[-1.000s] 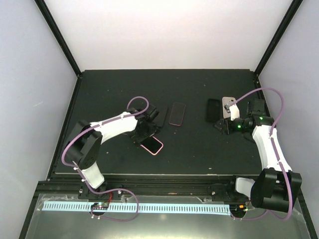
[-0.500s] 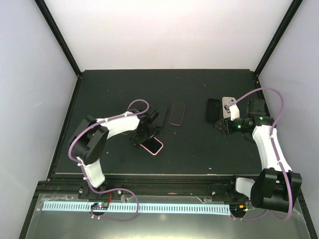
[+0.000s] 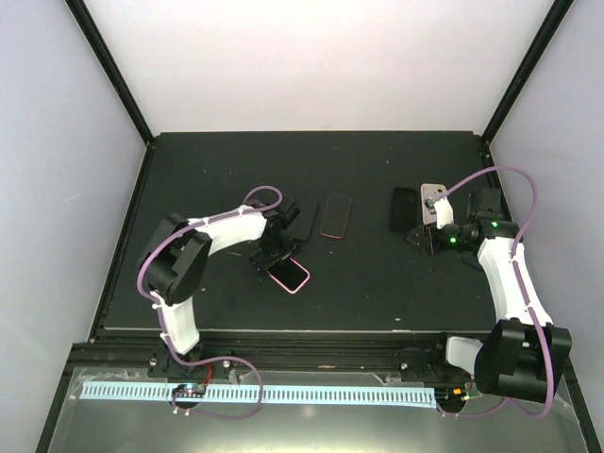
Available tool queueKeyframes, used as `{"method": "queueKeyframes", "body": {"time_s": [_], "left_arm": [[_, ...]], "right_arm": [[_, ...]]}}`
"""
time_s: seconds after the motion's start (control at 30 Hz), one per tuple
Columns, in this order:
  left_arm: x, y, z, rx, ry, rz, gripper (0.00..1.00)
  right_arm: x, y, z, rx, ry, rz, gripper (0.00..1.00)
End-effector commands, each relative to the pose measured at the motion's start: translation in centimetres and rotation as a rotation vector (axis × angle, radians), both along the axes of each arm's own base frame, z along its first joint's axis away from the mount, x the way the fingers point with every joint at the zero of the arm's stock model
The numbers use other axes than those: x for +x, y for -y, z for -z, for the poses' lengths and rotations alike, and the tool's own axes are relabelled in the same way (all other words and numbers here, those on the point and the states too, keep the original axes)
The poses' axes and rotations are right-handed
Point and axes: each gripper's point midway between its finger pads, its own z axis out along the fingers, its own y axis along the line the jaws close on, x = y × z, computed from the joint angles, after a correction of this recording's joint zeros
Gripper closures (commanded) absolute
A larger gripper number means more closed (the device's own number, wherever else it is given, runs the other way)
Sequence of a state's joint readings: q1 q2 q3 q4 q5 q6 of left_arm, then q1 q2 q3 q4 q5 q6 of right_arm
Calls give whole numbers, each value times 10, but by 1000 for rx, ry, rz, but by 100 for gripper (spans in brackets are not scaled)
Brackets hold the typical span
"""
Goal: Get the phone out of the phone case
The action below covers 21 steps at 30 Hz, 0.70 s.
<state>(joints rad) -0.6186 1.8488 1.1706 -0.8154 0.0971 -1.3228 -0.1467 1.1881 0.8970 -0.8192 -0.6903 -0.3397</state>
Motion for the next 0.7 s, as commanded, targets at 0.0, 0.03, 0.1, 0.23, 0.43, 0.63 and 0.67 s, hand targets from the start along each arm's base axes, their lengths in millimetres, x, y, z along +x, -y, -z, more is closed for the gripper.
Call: {"method": "queueKeyframes", "body": {"time_s": [0.0, 0.03, 0.1, 0.23, 0.43, 0.63, 0.67], "left_arm": [[8, 13, 7, -48, 3, 53, 37], [9, 13, 2, -50, 19, 62, 42], [12, 10, -12, -42, 69, 89, 57], [29, 10, -62, -41, 265, 189, 94], [50, -5, -163, 22, 516, 270, 99], [71, -20, -258, 56, 881, 304, 98], [70, -20, -275, 37, 970, 325, 98]], "right_arm": [[4, -1, -14, 3, 44, -17, 49], [3, -1, -14, 3, 45, -18, 49], [3, -1, -14, 3, 47, -16, 49], [2, -3, -21, 13, 67, -26, 50], [-5, -14, -48, 70, 180, -51, 52], [-12, -47, -101, 275, 274, -145, 54], [-11, -54, -111, 275, 291, -162, 54]]}}
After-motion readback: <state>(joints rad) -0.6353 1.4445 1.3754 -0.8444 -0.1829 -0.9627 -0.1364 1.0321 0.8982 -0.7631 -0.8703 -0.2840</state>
